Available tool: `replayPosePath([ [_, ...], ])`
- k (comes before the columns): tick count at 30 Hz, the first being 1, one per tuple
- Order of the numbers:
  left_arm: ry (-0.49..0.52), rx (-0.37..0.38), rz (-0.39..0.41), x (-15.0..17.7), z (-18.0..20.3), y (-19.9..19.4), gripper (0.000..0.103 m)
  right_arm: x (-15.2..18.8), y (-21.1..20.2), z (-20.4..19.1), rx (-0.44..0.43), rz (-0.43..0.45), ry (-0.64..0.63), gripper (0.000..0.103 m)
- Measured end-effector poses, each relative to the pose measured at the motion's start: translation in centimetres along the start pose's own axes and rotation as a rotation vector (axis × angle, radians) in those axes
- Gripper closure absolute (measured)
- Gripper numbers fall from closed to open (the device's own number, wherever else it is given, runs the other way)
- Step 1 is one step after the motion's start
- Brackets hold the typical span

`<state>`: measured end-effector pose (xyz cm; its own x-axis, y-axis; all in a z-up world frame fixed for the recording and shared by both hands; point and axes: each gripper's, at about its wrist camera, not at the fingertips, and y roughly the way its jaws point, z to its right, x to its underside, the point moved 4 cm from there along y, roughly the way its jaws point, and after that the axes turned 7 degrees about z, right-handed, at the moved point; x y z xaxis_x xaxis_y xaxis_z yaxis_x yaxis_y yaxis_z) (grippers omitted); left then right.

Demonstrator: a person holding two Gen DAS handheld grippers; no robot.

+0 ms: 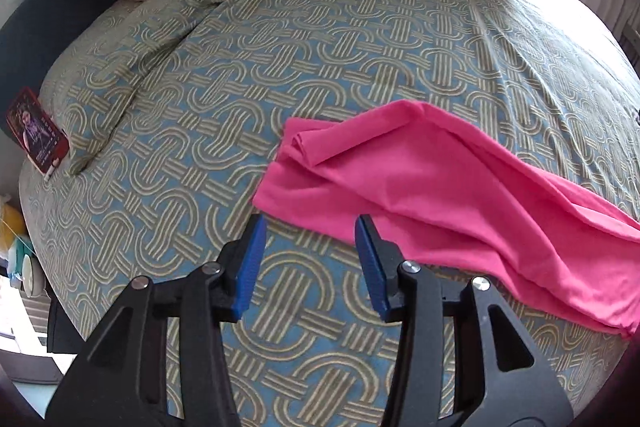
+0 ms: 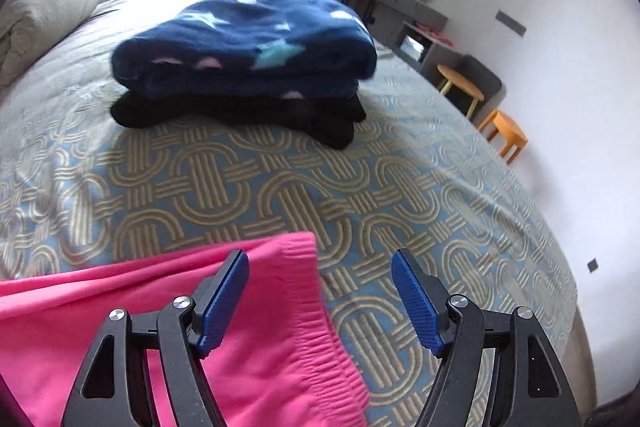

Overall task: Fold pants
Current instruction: 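Grasp the edge of the pink pants with the left tool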

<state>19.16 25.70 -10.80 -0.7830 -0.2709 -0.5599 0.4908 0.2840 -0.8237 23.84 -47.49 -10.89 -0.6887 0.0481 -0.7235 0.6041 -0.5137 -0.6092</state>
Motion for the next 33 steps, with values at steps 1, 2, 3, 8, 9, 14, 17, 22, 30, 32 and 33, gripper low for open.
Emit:
replayPosePath([
  [1, -0.016, 0.01, -0.013, 0.4, -0.2, 0.5, 0.055, -0.3, -1.1, -0.7, -0.005, 0.031, -0.032, 0.028],
  [2, -0.034, 0.026, -0.025, 0.7, -0.4, 1.1, 0.055, -0.6, -2.5, -1.6, -0.022, 0.058, -0.06, 0.027],
  [3, -0.052, 0.047, -0.034, 1.1, -0.5, 1.6, 0.055, -0.9, -3.7, -2.7, -0.05, 0.077, -0.083, 0.027],
  [8, -0.13, 0.084, -0.09, 2.2, -1.3, 4.3, 0.055, -0.3, -10.8, -9.9, -0.343, 0.113, -0.198, 0.027],
  [9, -0.152, 0.088, -0.096, 2.3, -1.7, 4.7, 0.055, 0.2, -12.2, -11.7, -0.403, 0.112, -0.235, 0.027],
  [14, -0.255, 0.145, -0.064, 2.3, -3.8, 5.1, 0.055, 3.0, -18.6, -22.6, -0.661, 0.154, -0.479, 0.027],
  [17, -0.307, 0.188, -0.048, 1.9, -4.5, 5.7, 0.055, 4.6, -21.3, -29.2, -0.77, 0.159, -0.599, 0.027],
  [22, -0.347, 0.272, 0.006, 0.2, -4.7, 6.8, 0.096, 6.2, -24.8, -39.0, -0.846, 0.173, -0.764, 0.027],
  [30, -0.253, 0.155, 0.259, -2.6, -7.7, 3.9, 0.101, 7.9, -25.8, -46.9, -0.878, 0.12, -0.834, 0.027],
  [32, -0.197, 0.009, 0.242, -2.3, -9.5, 5.3, 0.101, 8.3, -25.5, -48.1, -0.866, 0.1, -0.837, 0.027],
  [33, -0.216, -0.006, 0.207, -1.9, -10.5, 6.0, 0.101, 8.4, -25.3, -48.4, -0.866, 0.086, -0.831, 0.027],
])
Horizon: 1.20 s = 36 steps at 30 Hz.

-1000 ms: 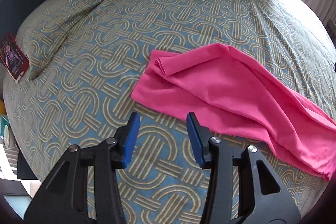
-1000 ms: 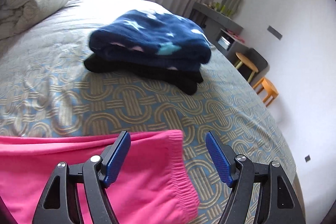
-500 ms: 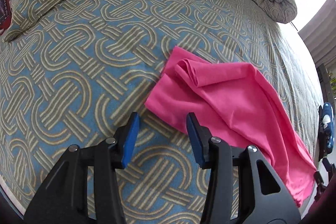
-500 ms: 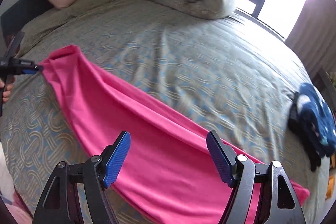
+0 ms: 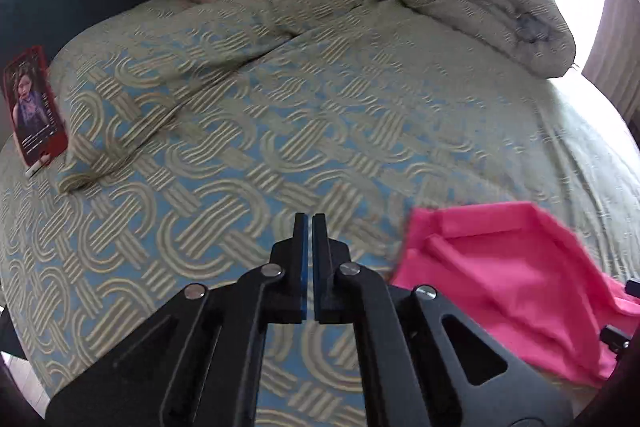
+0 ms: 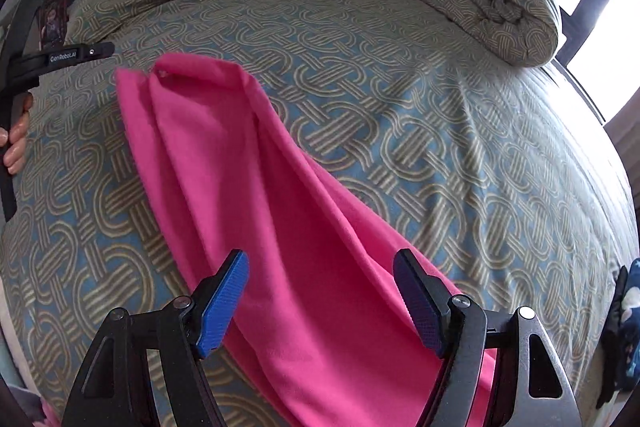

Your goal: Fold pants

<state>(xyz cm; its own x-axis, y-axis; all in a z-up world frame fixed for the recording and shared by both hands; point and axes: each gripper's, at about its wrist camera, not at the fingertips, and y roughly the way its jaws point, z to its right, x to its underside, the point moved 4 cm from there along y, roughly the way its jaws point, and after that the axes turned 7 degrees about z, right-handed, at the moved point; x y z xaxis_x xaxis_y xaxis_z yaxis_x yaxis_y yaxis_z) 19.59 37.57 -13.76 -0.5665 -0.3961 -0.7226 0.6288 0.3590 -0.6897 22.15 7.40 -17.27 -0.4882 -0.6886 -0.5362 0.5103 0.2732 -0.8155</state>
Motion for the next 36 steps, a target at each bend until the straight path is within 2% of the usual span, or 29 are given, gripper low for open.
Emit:
replayPosePath([
  [3, -0.109, 0.06, -0.058, 1.2, -3.0, 0.2, 0.101, -0.2, 0.6, -0.1, -0.009, -0.012, 0.041, 0.027],
  [7, -0.144, 0.116, -0.063, 1.4, -3.7, 0.2, 0.099, -0.7, 0.9, 0.0, -0.01, -0.019, 0.057, 0.027],
  [9, -0.146, 0.168, -0.088, 0.9, -3.1, 0.7, 0.089, -1.1, 0.8, 0.0, 0.0, -0.018, 0.052, 0.027],
  [11, -0.134, 0.224, -0.1, 0.0, -2.0, 1.1, 0.071, -1.5, 0.4, -0.5, -0.001, -0.015, 0.048, 0.027],
  [13, -0.1, 0.275, -0.104, -0.8, -0.4, 1.8, 0.068, -1.8, 0.3, -0.8, -0.003, -0.013, 0.04, 0.027],
  [18, -0.025, 0.428, -0.223, -1.5, 3.5, 5.2, 0.068, -1.9, 0.7, -1.5, 0.004, -0.02, 0.009, 0.027],
  [19, -0.01, 0.459, -0.262, -1.3, 4.3, 5.8, 0.071, -1.8, 0.9, -1.5, 0.005, -0.025, 0.011, 0.027],
  [20, 0.002, 0.472, -0.286, -1.2, 4.9, 6.2, 0.075, -1.9, 1.2, -1.4, 0.007, -0.031, 0.015, 0.027],
  [22, 0.041, 0.487, -0.3, -1.3, 5.9, 6.5, 0.077, -1.9, 1.7, -1.2, 0.002, -0.04, 0.024, 0.027],
  [25, 0.059, 0.518, -0.311, -1.5, 6.7, 6.6, 0.099, -1.9, 2.3, -0.7, 0.005, -0.049, 0.034, 0.027],
  [28, 0.064, 0.507, -0.277, -1.8, 7.2, 6.1, 0.101, -1.7, 2.9, -0.5, 0.003, -0.056, 0.05, 0.027],
  [32, 0.019, 0.517, -0.152, -4.1, 6.7, 4.4, 0.101, -1.6, 3.5, -0.2, -0.001, -0.056, 0.062, 0.027],
  [33, 0.017, 0.504, -0.146, -4.6, 6.5, 4.7, 0.101, -1.7, 3.5, -0.1, -0.002, -0.053, 0.065, 0.027],
  [36, 0.046, 0.29, -0.121, -5.4, 4.8, 6.1, 0.103, -2.1, 3.6, 0.4, -0.001, -0.048, 0.08, 0.027],
])
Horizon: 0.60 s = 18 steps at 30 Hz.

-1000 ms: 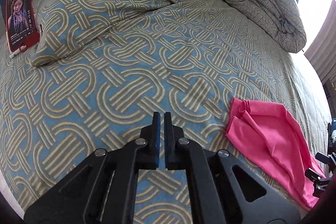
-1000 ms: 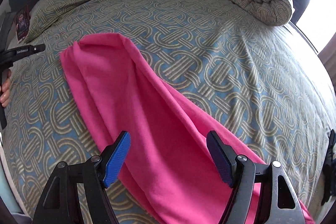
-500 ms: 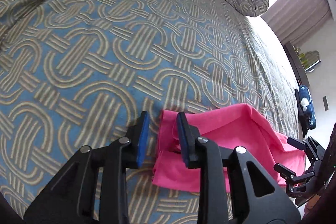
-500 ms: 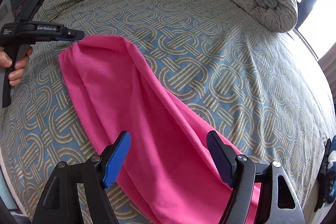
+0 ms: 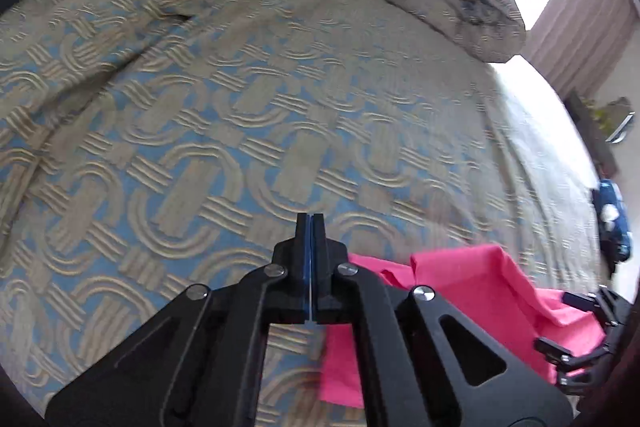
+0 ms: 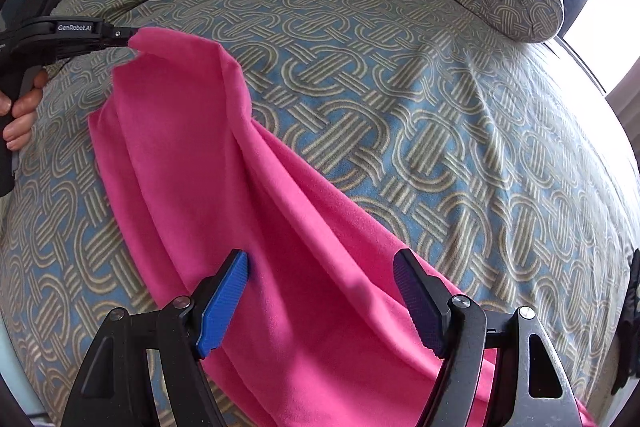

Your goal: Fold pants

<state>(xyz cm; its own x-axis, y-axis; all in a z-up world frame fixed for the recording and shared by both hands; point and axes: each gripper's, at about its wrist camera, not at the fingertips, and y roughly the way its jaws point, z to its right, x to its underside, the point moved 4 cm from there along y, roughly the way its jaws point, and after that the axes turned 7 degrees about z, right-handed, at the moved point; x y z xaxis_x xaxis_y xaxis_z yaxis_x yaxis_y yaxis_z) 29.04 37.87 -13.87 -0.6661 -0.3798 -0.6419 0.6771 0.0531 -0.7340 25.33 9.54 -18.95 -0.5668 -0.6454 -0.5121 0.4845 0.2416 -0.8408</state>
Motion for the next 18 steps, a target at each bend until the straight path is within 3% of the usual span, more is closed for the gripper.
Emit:
replayPosePath([
  [2, -0.041, -0.027, -0.01, 0.3, -1.4, -0.3, 0.103, -0.2, -0.3, 0.4, -0.001, 0.009, 0.01, 0.027],
  [4, -0.087, 0.039, -0.024, 1.2, -1.7, -1.3, 0.103, -0.2, -0.7, 1.0, 0.008, 0.02, 0.017, 0.027],
  [9, -0.091, 0.179, -0.107, 3.8, 0.2, -2.3, 0.101, 0.7, -1.2, 2.8, 0.022, 0.018, 0.055, 0.027],
  [12, -0.083, 0.202, -0.164, 4.7, 2.1, -1.3, 0.087, 1.5, -1.8, 3.7, 0.023, 0.013, 0.078, 0.027],
  [14, -0.067, 0.18, -0.188, 5.0, 3.0, -0.4, 0.061, 2.0, -2.2, 4.3, 0.026, 0.013, 0.086, 0.027],
  [17, -0.054, 0.146, -0.181, 5.3, 4.1, 0.0, 0.059, 2.6, -2.5, 5.0, 0.031, 0.005, 0.09, 0.027],
  [18, -0.041, 0.137, -0.164, 5.1, 4.4, 0.0, 0.064, 2.7, -2.4, 5.1, 0.026, 0.002, 0.087, 0.027],
])
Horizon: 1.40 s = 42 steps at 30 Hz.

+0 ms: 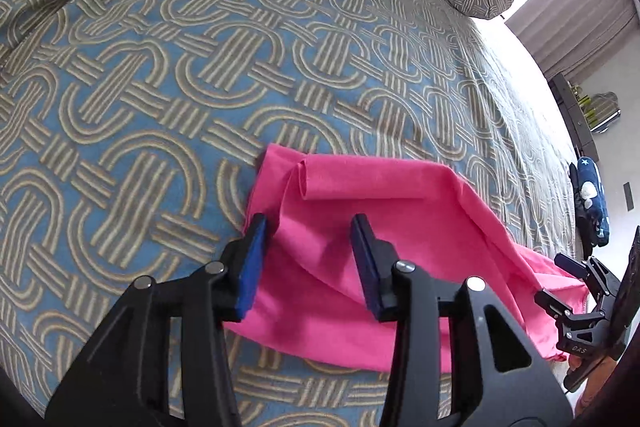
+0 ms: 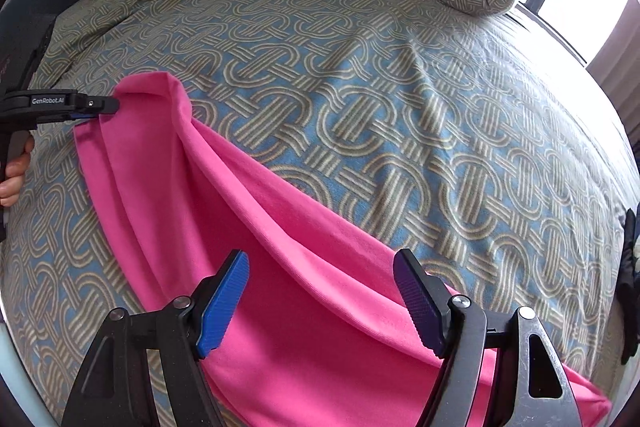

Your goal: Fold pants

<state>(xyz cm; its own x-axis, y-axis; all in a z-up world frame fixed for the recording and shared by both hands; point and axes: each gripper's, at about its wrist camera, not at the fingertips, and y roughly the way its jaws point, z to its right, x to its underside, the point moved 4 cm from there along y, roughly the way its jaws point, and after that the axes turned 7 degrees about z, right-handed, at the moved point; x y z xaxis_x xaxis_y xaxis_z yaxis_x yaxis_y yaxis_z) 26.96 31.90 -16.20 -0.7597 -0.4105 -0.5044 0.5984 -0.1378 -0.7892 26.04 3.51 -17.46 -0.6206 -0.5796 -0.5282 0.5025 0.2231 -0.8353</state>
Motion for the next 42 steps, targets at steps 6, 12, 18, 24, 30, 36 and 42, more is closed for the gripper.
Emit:
replayPosePath([
  [6, 0.039, -0.005, 0.069, -0.6, 0.6, -1.4, 0.098, -0.6, 2.1, -0.9, -0.078, -0.006, -0.066, 0.066],
  [12, 0.023, -0.008, 0.143, -1.8, 0.0, -4.3, 0.098, -2.6, 3.5, -2.1, -0.176, 0.009, -0.099, 0.101],
  [18, 0.015, -0.009, 0.17, -1.5, -0.9, -6.6, 0.098, -5.5, 3.6, -0.6, -0.245, -0.023, -0.079, 0.084],
  [24, 0.017, -0.14, 0.108, 0.4, -2.9, -3.4, 0.098, -5.1, 4.2, 0.5, -0.003, -0.029, -0.119, 0.06],
  [30, -0.077, -0.191, 0.162, 0.1, -6.5, -4.2, 0.098, -1.5, -0.2, 5.2, 0.003, -0.023, 0.04, 0.056],
  [36, -0.156, -0.118, 0.184, -0.4, -7.1, -5.4, 0.098, 6.8, -5.5, 9.1, 0.071, -0.038, 0.111, 0.049],
  [42, -0.049, -0.084, 0.136, -2.9, -3.0, -3.0, 0.055, 14.6, -7.5, 9.2, 0.002, -0.122, 0.188, 0.049],
])
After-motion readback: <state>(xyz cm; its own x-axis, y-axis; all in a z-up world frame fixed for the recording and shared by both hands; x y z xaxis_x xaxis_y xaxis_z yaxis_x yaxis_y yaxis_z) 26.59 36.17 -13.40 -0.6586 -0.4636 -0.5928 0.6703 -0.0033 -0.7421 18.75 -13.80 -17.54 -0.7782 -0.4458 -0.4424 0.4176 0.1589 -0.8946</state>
